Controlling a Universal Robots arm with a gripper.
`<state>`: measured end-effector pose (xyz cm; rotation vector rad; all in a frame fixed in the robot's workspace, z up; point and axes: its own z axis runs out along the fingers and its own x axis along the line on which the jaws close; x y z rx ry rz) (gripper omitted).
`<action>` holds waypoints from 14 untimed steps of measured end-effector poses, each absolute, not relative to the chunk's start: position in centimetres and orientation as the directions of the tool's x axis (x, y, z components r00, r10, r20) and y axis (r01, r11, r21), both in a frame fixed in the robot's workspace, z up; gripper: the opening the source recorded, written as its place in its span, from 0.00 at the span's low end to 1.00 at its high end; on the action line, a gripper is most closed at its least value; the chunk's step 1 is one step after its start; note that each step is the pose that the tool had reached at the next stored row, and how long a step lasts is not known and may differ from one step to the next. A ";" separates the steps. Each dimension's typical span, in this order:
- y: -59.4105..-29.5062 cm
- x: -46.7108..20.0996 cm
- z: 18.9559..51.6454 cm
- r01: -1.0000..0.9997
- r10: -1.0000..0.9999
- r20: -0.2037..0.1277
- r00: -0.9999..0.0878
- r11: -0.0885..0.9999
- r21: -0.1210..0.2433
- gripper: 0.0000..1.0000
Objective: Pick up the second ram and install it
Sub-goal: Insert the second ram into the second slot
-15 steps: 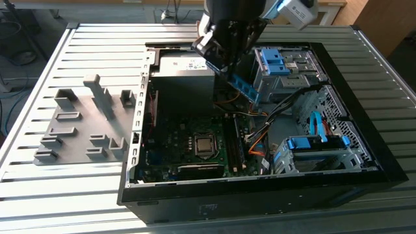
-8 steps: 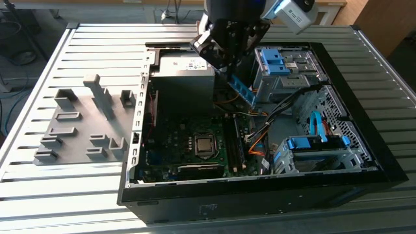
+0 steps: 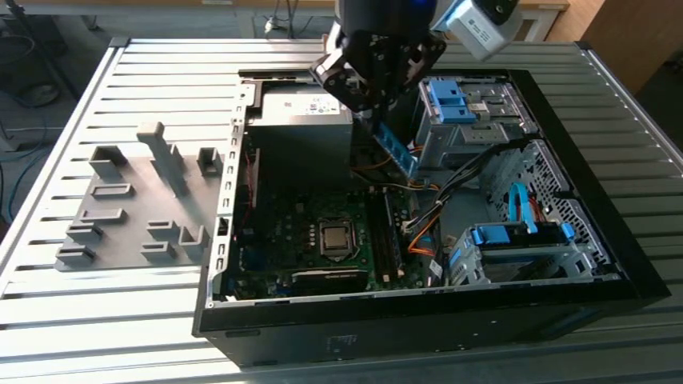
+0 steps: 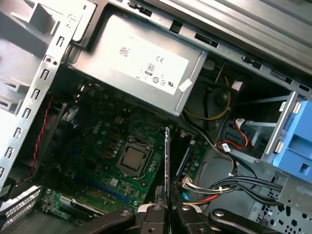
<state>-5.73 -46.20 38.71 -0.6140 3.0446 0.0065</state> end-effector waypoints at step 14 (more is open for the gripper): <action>-46.2 -5.7 38.6 -0.237 -0.237 -0.036 -0.971 0.972 -0.003 0.14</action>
